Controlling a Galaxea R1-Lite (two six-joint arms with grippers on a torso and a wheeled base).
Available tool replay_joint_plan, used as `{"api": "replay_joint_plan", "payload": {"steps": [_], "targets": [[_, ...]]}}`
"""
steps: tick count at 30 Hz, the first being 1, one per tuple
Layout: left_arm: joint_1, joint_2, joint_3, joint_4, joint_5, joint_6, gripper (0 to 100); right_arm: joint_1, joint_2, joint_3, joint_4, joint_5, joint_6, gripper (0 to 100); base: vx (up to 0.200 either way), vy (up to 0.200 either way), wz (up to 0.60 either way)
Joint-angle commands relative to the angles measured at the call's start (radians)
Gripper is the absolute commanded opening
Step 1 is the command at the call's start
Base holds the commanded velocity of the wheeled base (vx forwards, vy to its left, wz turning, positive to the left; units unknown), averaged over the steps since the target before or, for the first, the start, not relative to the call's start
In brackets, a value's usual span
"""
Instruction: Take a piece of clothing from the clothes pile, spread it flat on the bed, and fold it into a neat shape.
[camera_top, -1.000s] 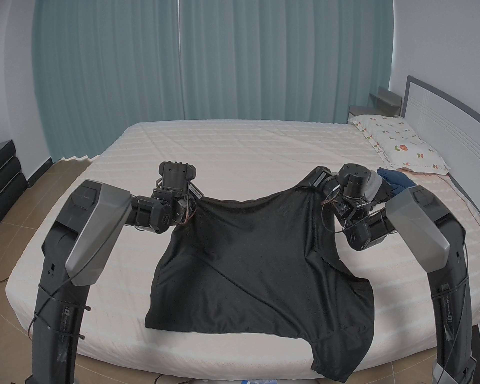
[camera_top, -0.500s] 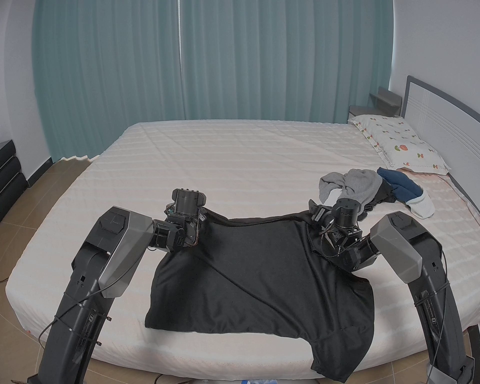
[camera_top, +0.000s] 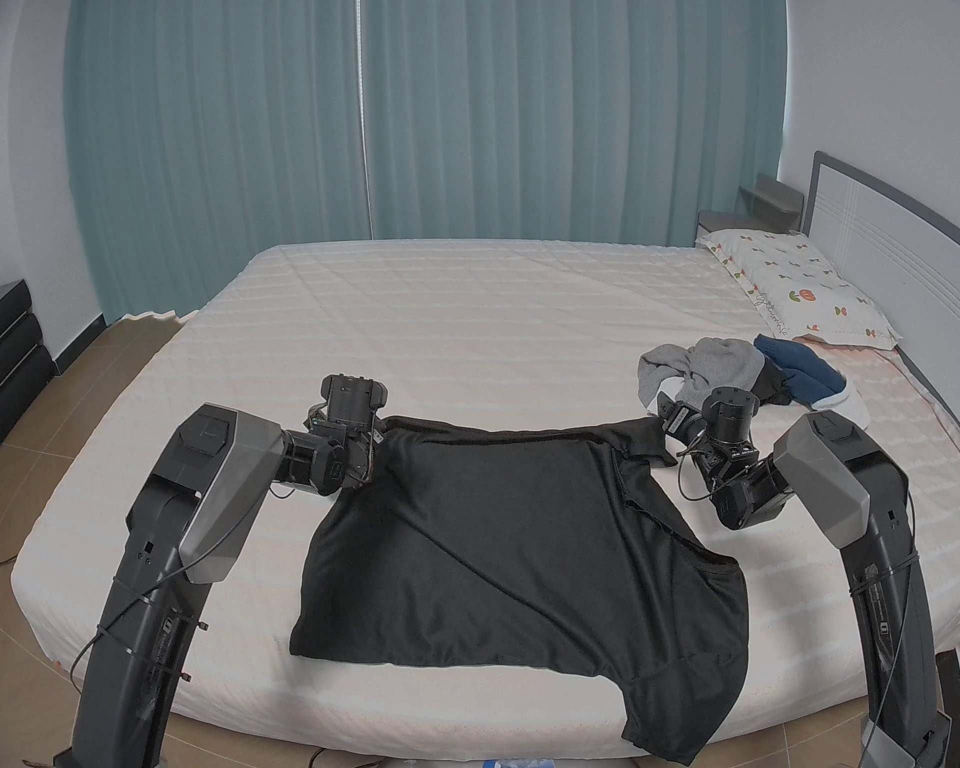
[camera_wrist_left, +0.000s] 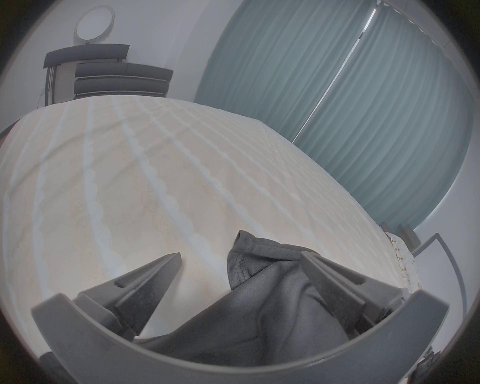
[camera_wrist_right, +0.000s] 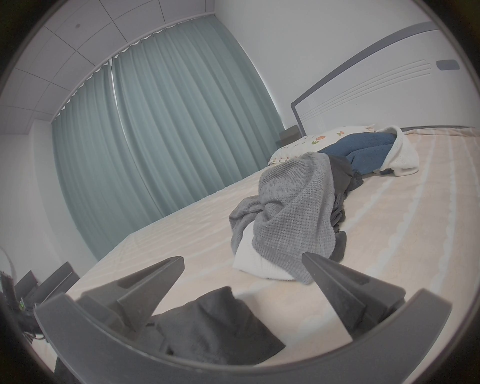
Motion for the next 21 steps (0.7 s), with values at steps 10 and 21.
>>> {"api": "replay_joint_plan", "payload": {"steps": [10, 21], "targets": [[0.042, -0.309, 0.321, 0.043, -0.257, -0.083, 100, 0.032, -0.281, 0.425, 0.000, 0.192, 0.001, 100, 0.000, 0.000, 0.00], [0.013, -0.474, 0.806, -0.163, -0.292, -0.153, 100, 0.095, -0.285, 0.482, 0.083, 0.219, -0.045, 100, 0.000, 0.000, 0.00]]}}
